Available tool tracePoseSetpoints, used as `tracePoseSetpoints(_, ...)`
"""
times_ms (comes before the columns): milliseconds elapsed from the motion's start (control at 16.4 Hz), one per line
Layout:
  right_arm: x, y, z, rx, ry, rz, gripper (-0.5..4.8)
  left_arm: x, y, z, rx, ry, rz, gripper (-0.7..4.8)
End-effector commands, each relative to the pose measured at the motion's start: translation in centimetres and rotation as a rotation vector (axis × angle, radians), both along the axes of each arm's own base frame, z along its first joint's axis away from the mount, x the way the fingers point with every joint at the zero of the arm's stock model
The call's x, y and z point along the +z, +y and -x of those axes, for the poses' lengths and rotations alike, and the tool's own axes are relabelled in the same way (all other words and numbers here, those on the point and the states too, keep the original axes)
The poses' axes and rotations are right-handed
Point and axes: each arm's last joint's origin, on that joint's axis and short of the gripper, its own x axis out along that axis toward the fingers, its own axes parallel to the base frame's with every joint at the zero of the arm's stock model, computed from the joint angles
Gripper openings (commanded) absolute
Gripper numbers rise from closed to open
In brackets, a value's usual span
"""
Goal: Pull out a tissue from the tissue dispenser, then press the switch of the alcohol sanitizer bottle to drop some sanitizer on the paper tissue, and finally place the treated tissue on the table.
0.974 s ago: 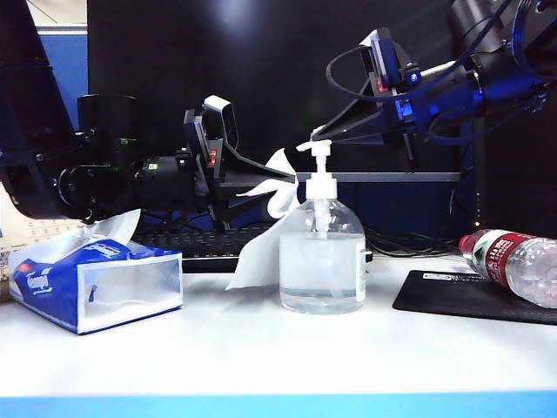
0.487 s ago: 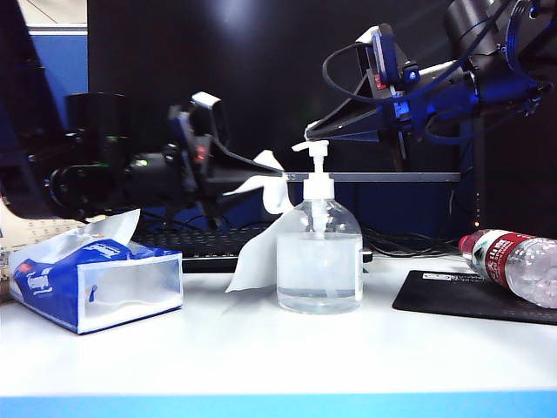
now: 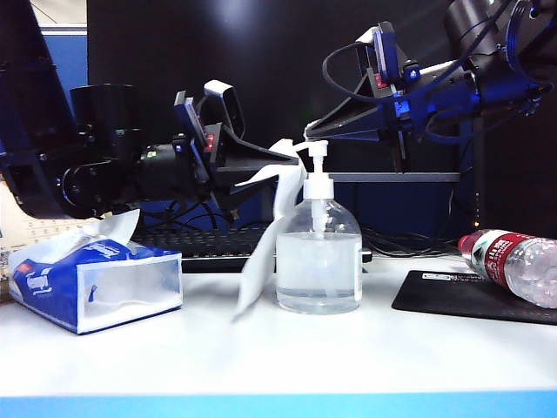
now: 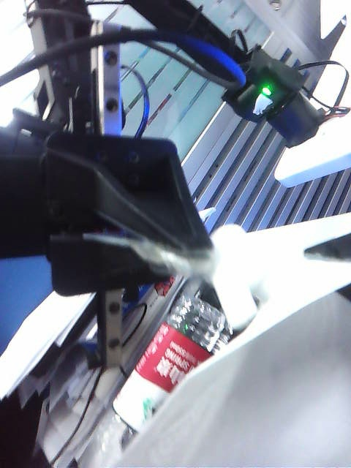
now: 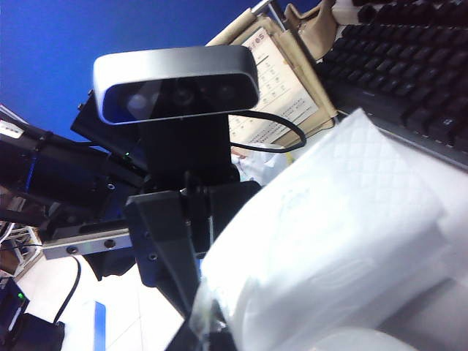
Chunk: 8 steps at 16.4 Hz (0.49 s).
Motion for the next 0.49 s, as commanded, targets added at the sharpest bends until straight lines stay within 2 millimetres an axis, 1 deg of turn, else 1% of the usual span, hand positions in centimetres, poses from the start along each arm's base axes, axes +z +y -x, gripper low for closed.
tracePoseSetpoints(61, 0.38, 0.05, 0.18, 0.023, 0.0, -0.01, -0.05, 0.49, 0.03, 0.09, -0.003, -0.026, 0.013, -0.06)
tracePoseSetpoints(487, 0.08, 0.02, 0.36, 0.032, 0.04, -0.002, -0.05, 0.72, -0.05, 0.07, 0.029, -0.059, 0.035, -0.06)
